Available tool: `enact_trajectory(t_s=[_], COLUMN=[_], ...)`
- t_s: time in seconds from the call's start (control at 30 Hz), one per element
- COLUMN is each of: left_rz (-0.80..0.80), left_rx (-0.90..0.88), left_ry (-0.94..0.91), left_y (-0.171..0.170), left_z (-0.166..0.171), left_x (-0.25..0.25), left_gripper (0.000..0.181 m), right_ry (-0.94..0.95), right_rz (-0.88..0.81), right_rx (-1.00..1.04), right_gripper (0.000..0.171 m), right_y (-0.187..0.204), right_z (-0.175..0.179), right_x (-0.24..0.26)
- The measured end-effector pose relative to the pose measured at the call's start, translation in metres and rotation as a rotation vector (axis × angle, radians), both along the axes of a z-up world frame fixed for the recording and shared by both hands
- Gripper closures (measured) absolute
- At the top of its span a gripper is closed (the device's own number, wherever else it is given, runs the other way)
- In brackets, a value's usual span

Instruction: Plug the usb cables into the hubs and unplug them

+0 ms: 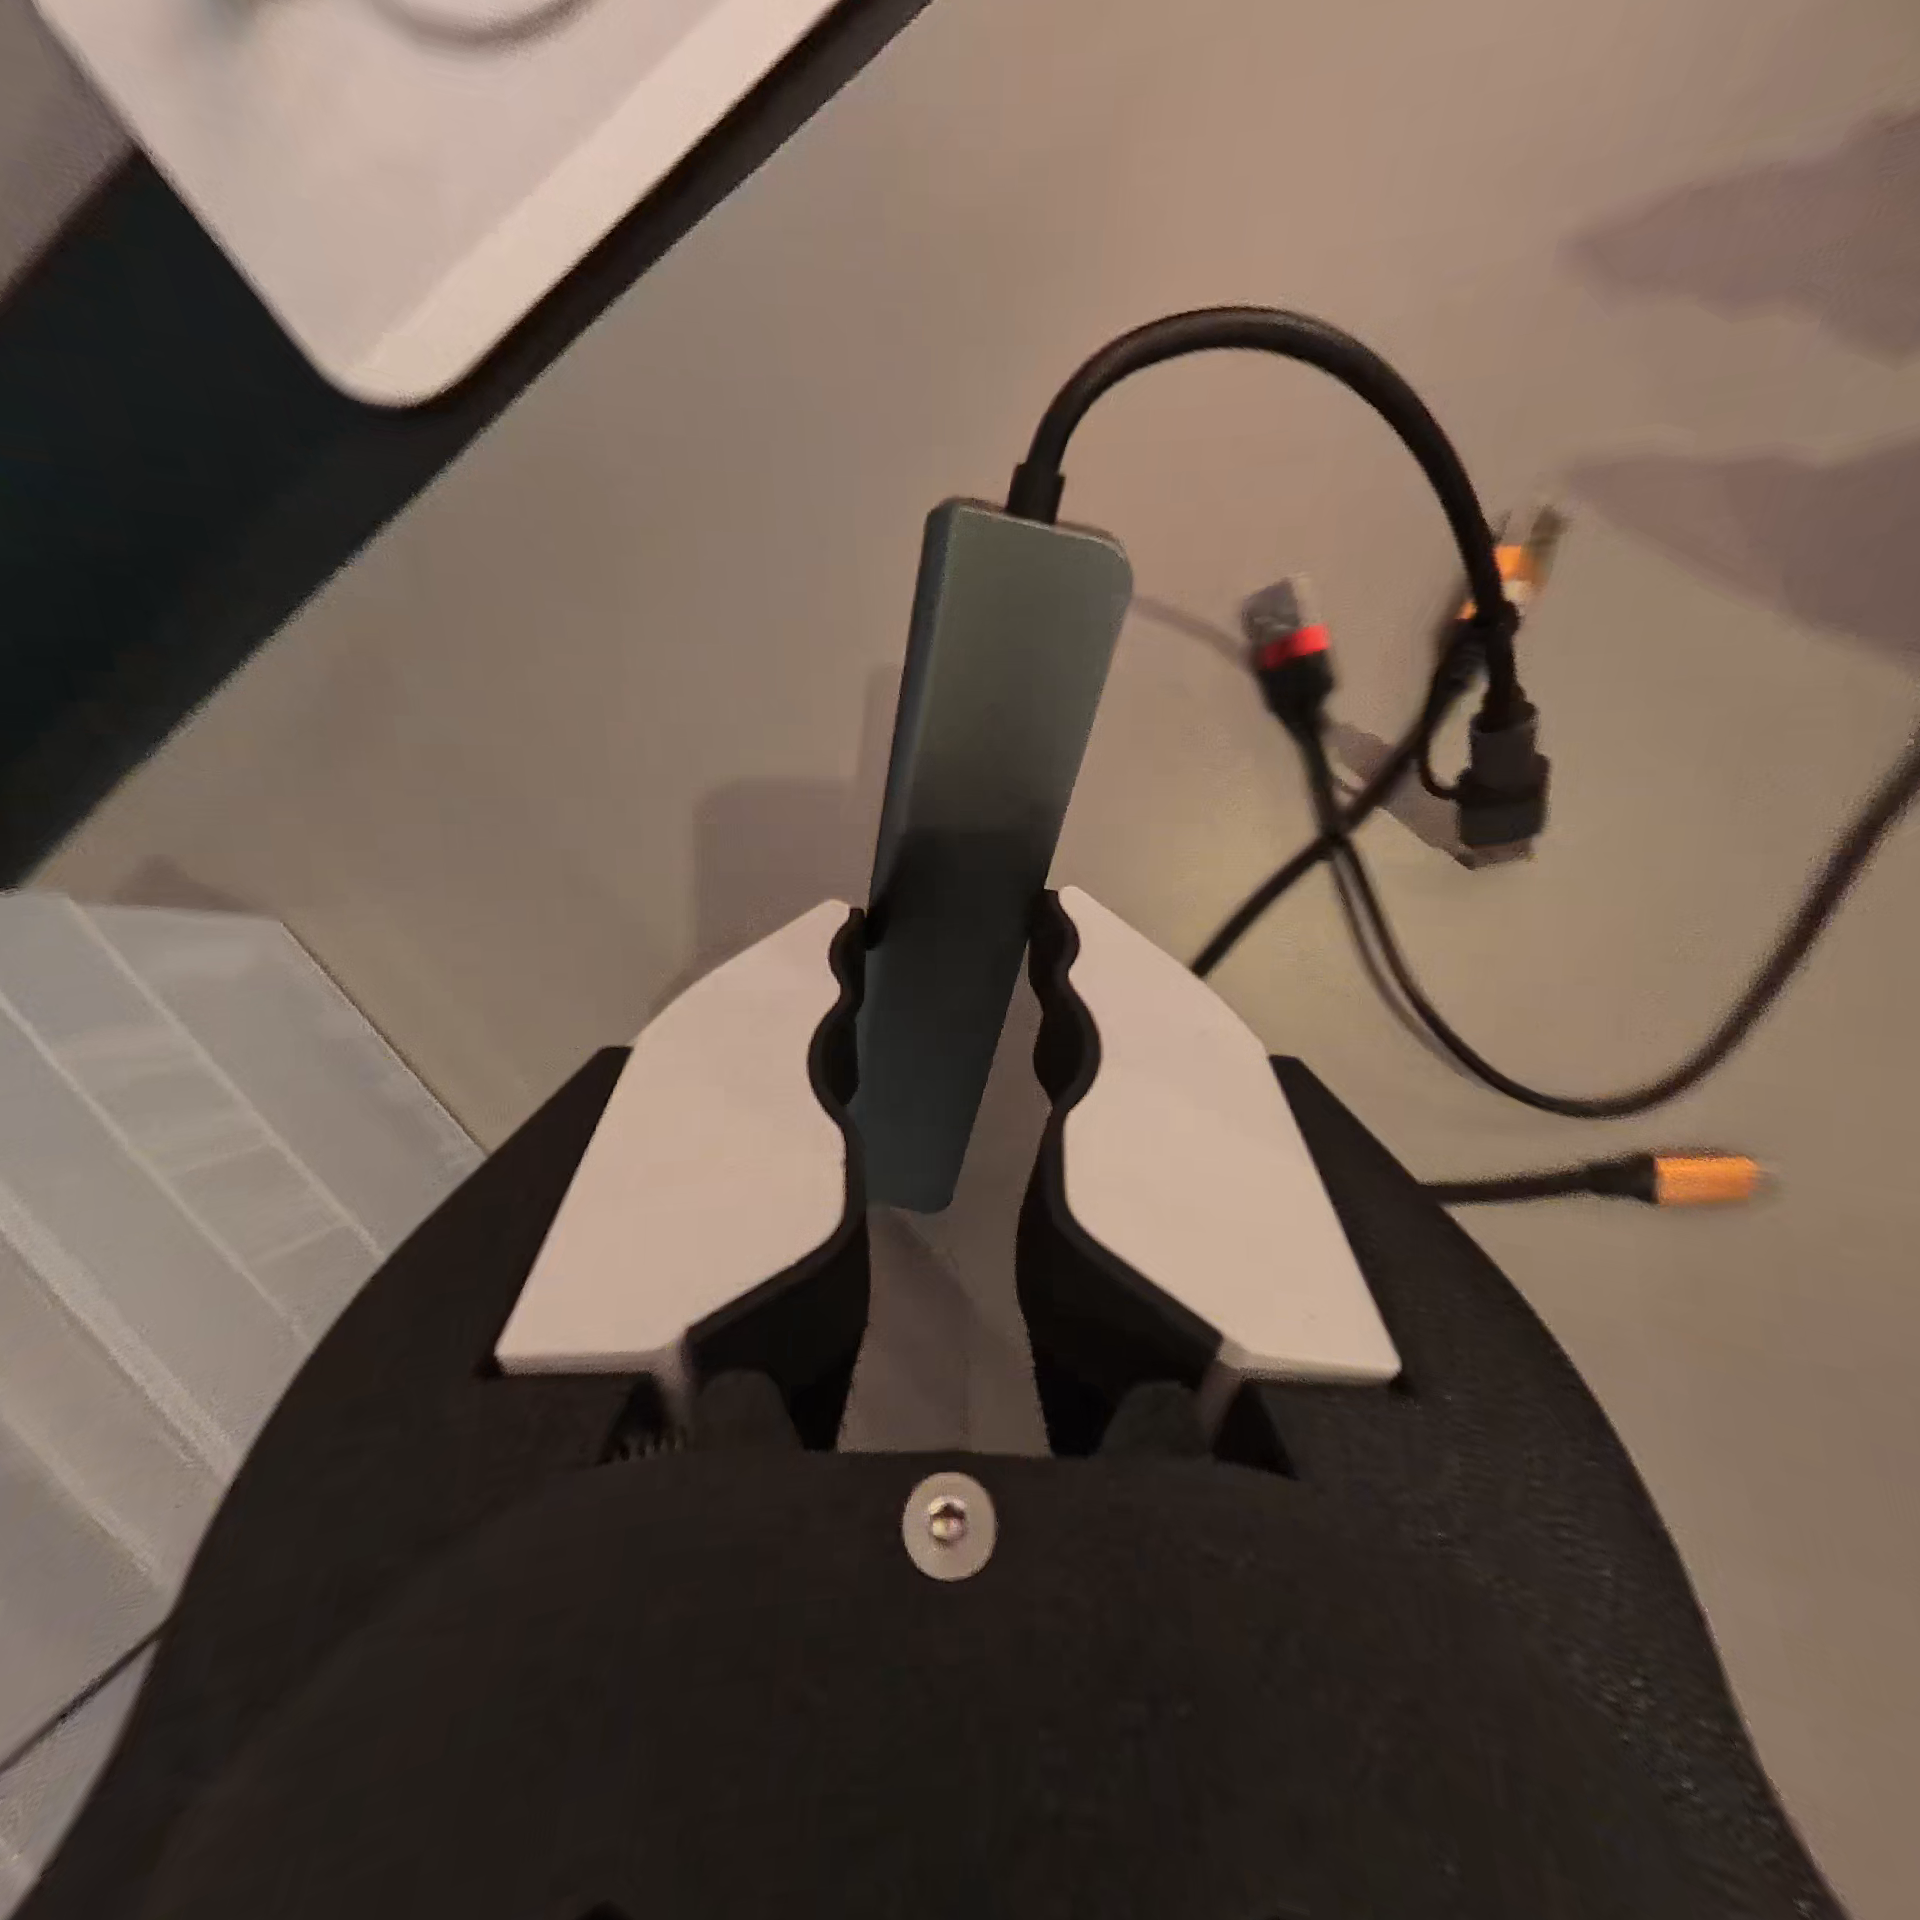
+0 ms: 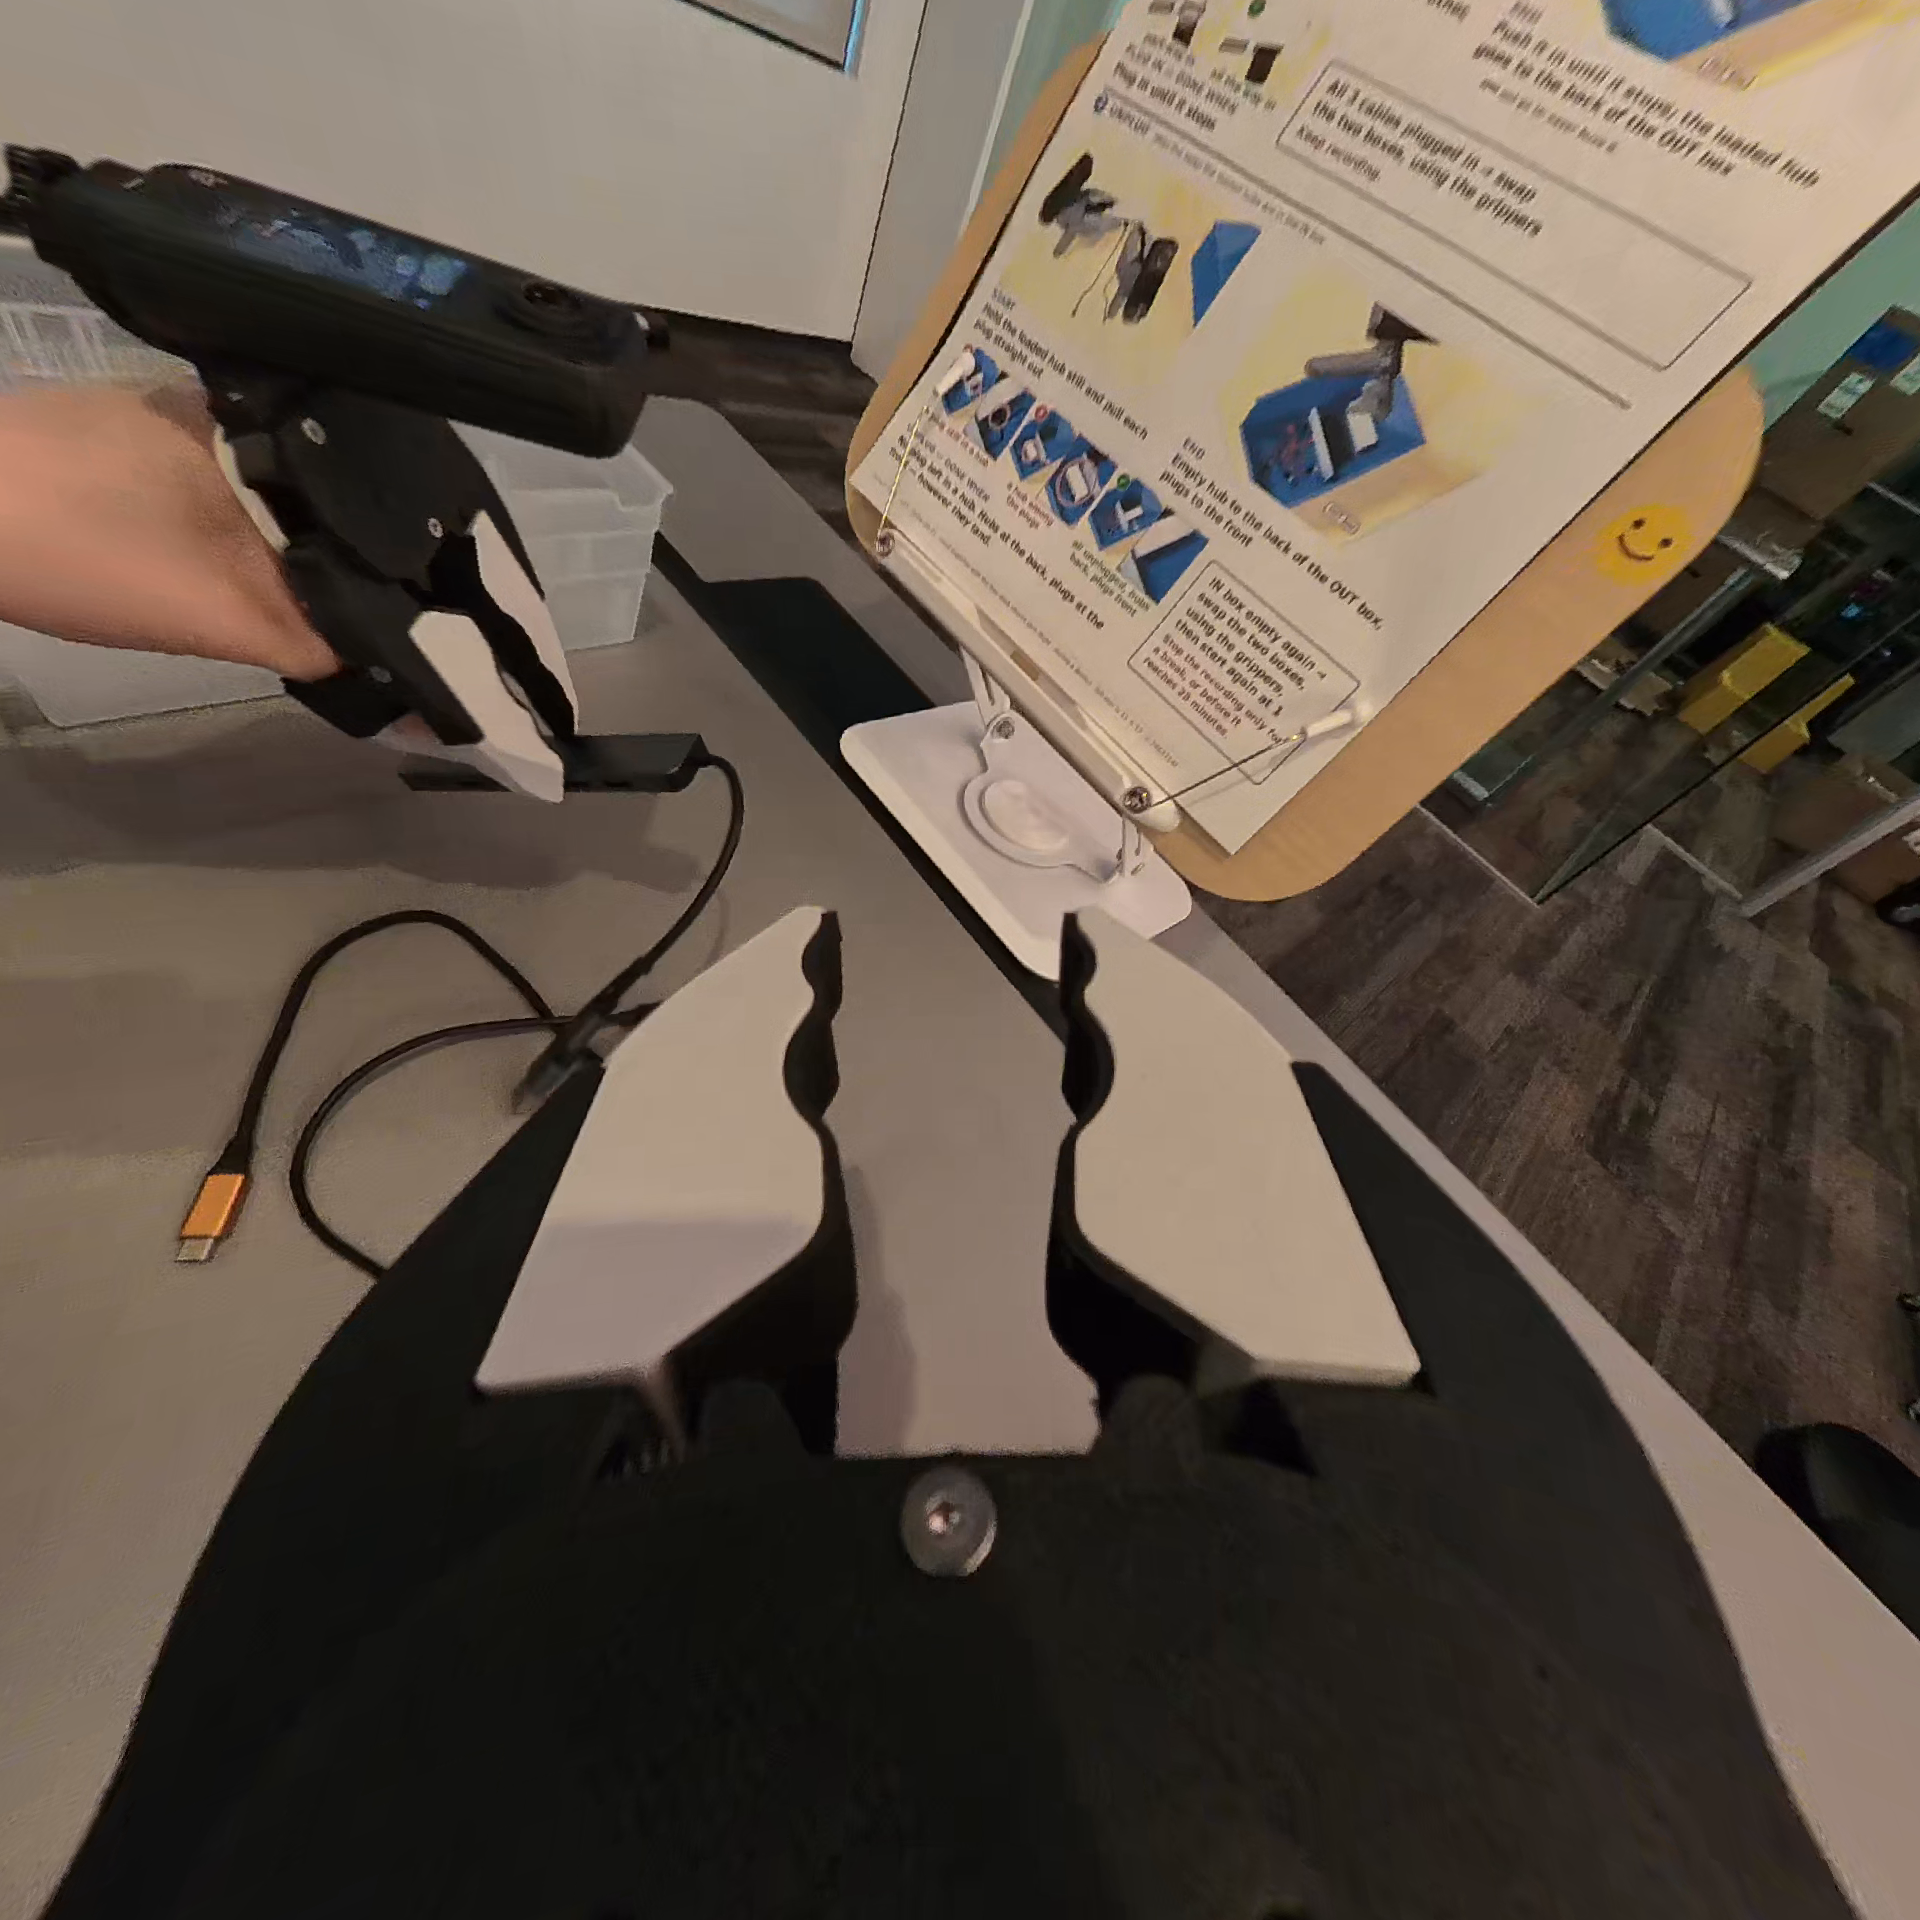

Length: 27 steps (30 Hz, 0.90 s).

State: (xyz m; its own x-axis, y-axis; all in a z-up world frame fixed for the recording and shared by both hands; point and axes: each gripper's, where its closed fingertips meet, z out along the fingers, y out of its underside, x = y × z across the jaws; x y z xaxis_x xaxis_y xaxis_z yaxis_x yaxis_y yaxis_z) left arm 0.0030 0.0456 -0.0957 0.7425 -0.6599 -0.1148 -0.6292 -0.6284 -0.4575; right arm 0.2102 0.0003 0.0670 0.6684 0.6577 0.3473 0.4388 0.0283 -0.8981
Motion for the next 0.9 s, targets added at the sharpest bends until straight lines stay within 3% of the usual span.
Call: enact_trajectory(t_s=[0.03,0.13,0.27,0.53,0.63,0.77,0.9], left_rz=[0.051,0.160,0.182,0.134,0.160,0.165,0.137], left_rx=[-0.022,-0.082,-0.216,-0.243,-0.223,-0.201,-0.199], left_ry=[0.007,-0.026,0.011,0.070,0.085,0.125,0.171], left_y=[0.006,0.020,0.018,0.012,0.016,0.018,0.015], left_z=[-0.008,-0.029,-0.058,-0.062,-0.062,-0.061,-0.060], left_x=[-0.007,-0.023,-0.037,-0.055,-0.059,-0.053,-0.050], left_gripper=[0.151,0.151,0.152,0.151,0.151,0.151,0.142], right_ry=[-0.009,-0.057,-0.125,-0.251,-0.155,0.097,0.088], right_rz=[-0.003,-0.014,-0.038,0.095,0.164,0.022,-0.084], right_rx=[-0.014,-0.057,-0.118,-0.281,-0.370,-0.671,-0.836], right_gripper=[0.130,0.130,0.129,0.130,0.138,0.147,0.145], right_y=[0.003,0.010,0.021,0.026,0.023,0.038,0.039], right_z=[-0.005,-0.022,-0.048,-0.121,-0.143,-0.178,-0.210], right_x=[-0.001,-0.002,-0.005,-0.052,-0.082,-0.102,-0.101])
